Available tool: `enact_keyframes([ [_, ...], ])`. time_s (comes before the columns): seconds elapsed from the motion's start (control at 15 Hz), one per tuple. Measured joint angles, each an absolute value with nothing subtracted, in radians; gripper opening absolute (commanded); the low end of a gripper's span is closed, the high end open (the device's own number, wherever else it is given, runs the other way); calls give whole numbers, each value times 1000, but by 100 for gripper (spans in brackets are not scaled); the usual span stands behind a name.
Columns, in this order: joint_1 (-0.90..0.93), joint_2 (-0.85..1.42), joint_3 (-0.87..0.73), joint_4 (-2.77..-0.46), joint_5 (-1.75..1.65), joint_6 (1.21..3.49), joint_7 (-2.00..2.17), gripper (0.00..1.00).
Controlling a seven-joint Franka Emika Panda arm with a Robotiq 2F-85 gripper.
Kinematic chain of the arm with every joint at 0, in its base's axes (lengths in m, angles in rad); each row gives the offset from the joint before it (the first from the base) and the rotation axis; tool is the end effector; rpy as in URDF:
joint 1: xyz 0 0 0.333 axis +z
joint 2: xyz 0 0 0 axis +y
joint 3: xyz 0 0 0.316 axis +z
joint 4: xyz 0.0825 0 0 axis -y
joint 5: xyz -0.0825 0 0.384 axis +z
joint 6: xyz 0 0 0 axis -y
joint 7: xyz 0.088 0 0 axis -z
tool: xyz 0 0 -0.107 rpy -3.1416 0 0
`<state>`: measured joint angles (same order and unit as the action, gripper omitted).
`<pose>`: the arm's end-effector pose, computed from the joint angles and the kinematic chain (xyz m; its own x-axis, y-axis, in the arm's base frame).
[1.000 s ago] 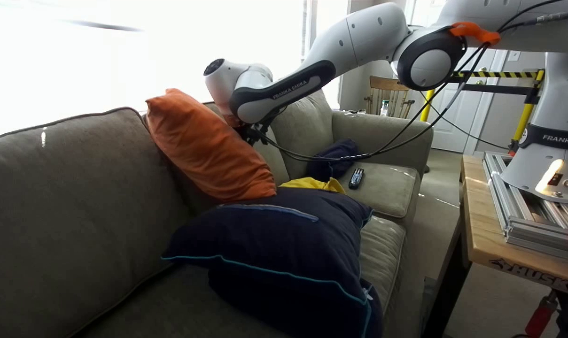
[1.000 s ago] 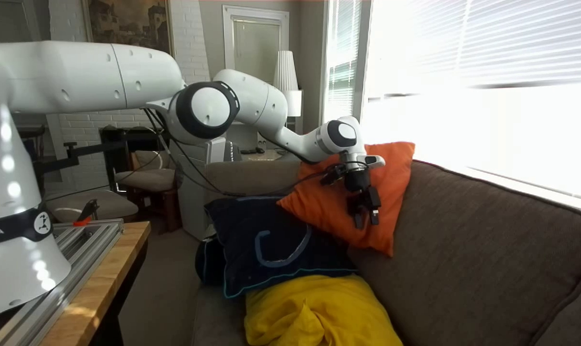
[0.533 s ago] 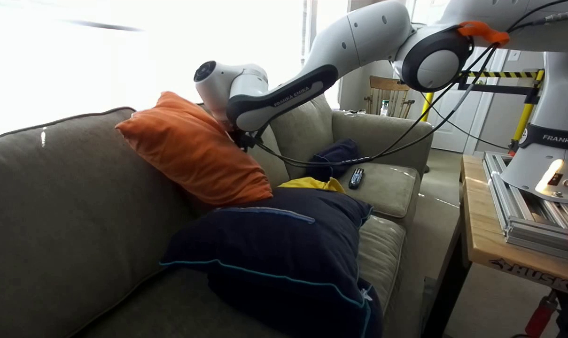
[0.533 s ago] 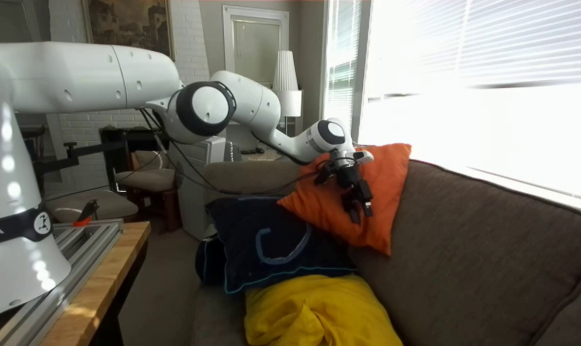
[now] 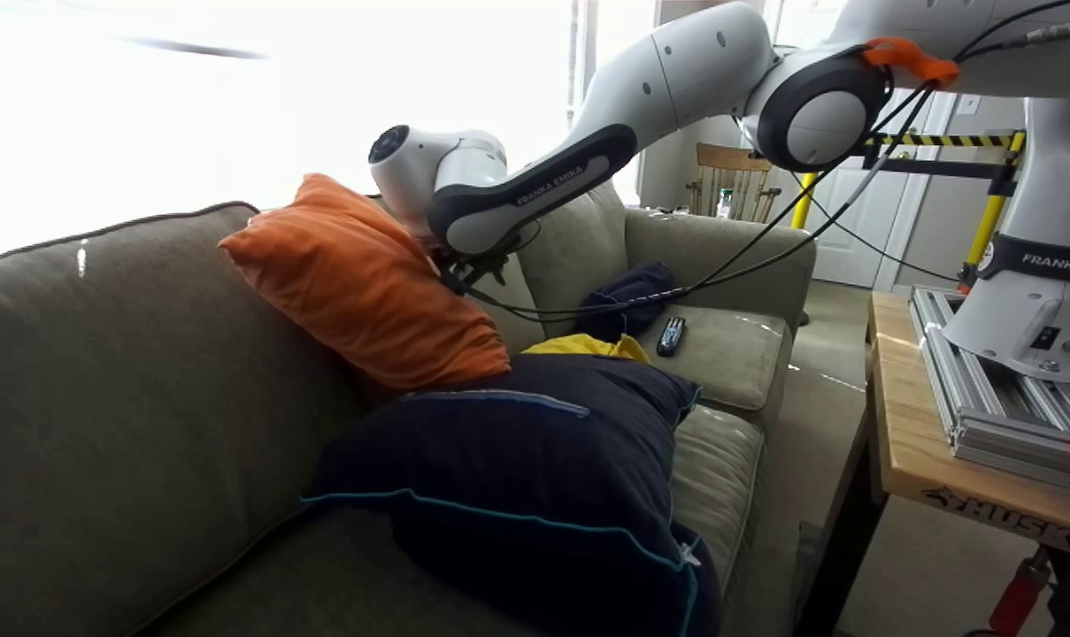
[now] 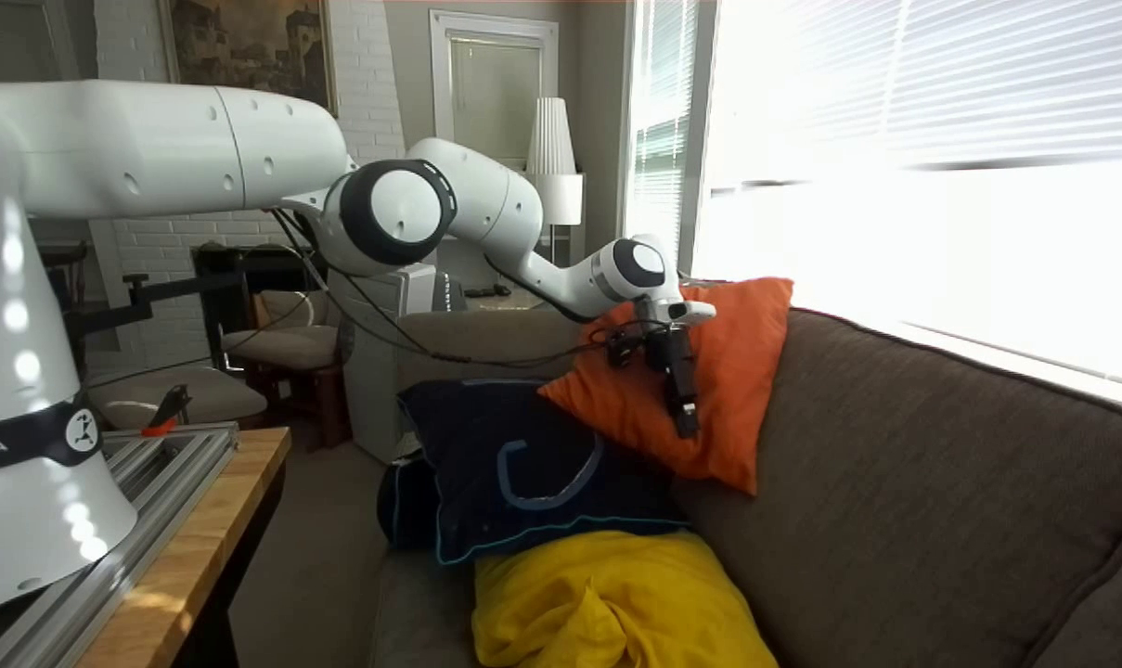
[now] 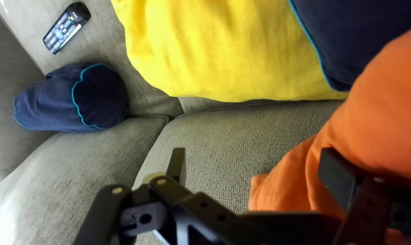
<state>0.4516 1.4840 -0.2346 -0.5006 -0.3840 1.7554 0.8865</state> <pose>0.7386 0.2401 0.0975 0.9251 -0.2678 0.2694 -0.3752 -0.7549 0.5379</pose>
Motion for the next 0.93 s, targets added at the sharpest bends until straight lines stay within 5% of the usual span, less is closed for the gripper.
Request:
enact_keyframes([
  [0.6,439,1462,-293,-682,-479,2240,823,100],
  [0.93,432,1422,-293,-759,-486,2317,775,100],
])
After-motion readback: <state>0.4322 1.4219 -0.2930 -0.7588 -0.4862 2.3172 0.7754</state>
